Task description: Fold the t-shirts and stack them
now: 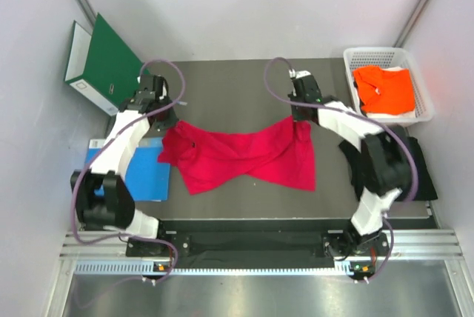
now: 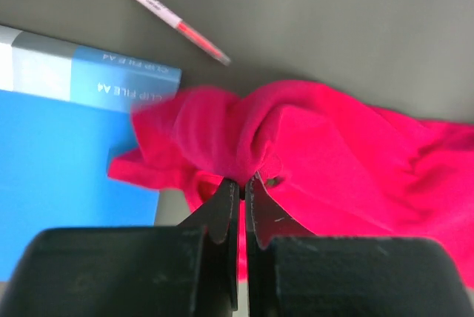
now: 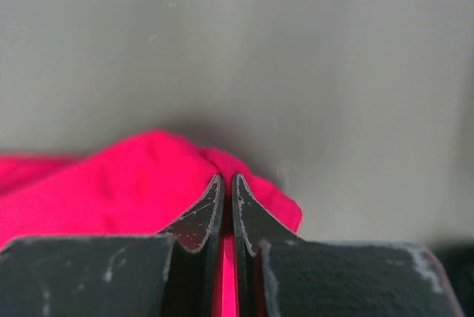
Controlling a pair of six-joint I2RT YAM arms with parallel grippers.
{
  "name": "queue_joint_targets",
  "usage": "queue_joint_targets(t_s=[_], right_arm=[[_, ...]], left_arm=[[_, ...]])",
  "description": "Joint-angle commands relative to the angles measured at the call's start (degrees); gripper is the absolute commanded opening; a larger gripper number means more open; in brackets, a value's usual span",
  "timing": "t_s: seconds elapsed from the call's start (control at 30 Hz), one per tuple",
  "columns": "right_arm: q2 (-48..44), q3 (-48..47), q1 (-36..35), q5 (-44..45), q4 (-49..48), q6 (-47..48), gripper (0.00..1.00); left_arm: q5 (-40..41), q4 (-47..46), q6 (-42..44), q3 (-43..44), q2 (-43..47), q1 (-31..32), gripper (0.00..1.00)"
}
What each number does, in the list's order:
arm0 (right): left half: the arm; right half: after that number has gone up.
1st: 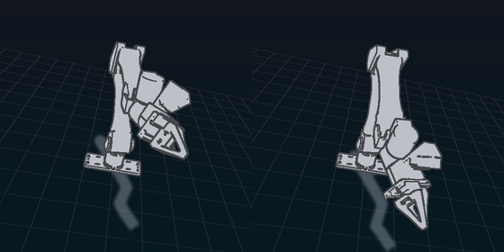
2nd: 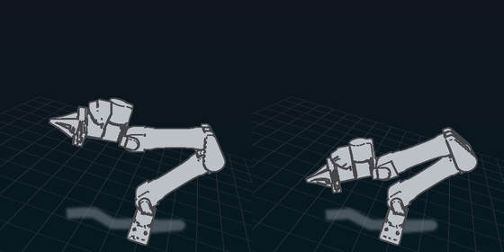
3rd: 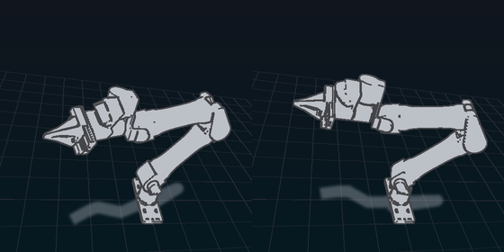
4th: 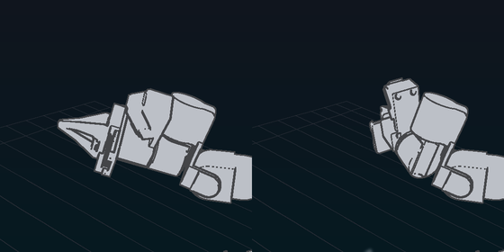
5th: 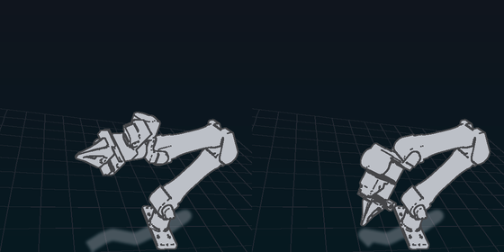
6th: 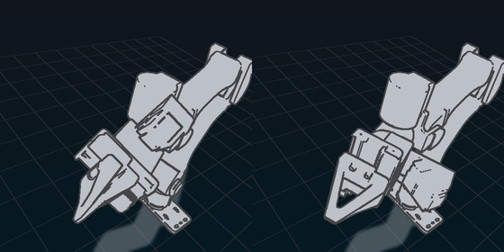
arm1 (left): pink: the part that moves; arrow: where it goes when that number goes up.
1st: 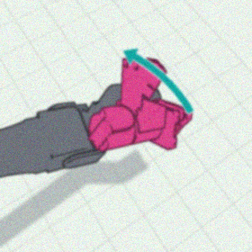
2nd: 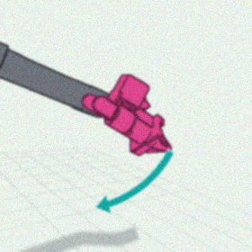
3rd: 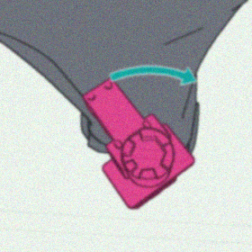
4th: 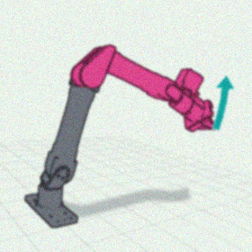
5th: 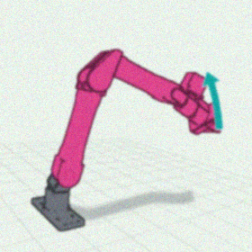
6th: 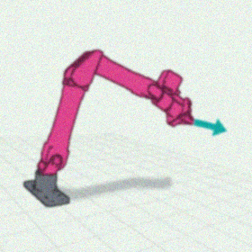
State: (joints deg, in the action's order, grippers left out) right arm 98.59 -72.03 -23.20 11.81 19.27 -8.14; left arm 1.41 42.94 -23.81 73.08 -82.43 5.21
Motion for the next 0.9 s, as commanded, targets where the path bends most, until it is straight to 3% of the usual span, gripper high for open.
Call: queue_joint_targets(t_s=[0.0,0.07,0.1,0.13,0.17,0.2,0.3,0.4,0.6,0.73,0.87], right_arm=[[9.57,-13.73,2.01,0.13,-2.22,-2.23,0.01],[12.84,-19.17,2.81,1.28,-1.43,-3.10,0.01],[15.38,-20.59,3.16,2.76,-0.56,-3.54,0.05],[16.28,-21.56,3.86,3.30,-0.46,-4.16,0.08],[17.07,-22.79,4.21,4.00,-0.37,-4.51,0.11],[17.86,-22.89,4.56,4.27,-0.37,-4.60,0.34],[15.86,-19.92,4.66,5.59,-2.03,-4.69,0.78],[10.33,-12.28,4.74,5.94,-5.81,-4.86,0.92],[-1.45,2.05,4.66,4.71,-9.16,-7.67,0.94],[-8.40,11.01,4.57,2.34,-10.83,-9.70,0.94],[-15.42,15.68,4.57,0.67,-11.62,-11.28,0.94]], left_arm=[[4.30,-6.73,-2.02,7.32,-5.53,-0.82,0.00],[6.15,-6.47,-2.12,12.42,-10.00,-1.08,0.02],[6.41,-6.03,-2.11,14.00,-11.42,-1.34,0.38],[6.93,-5.15,-1.94,16.98,-14.04,-1.35,0.85],[9.03,-3.84,-2.29,18.40,-15.11,-1.35,0.98],[9.31,-0.96,-2.99,19.55,-15.82,-1.35,0.98],[7.13,-2.31,-3.08,16.15,-13.47,-1.35,0.98],[3.79,-6.18,-4.13,5.00,-4.69,-1.35,0.98],[-3.16,-7.17,-5.71,-14.78,14.64,-1.17,0.94],[-5.01,-3.75,-7.29,-20.51,18.27,-1.17,0.92],[-9.14,-0.05,-10.63,-24.99,17.05,-0.30,0.84]])
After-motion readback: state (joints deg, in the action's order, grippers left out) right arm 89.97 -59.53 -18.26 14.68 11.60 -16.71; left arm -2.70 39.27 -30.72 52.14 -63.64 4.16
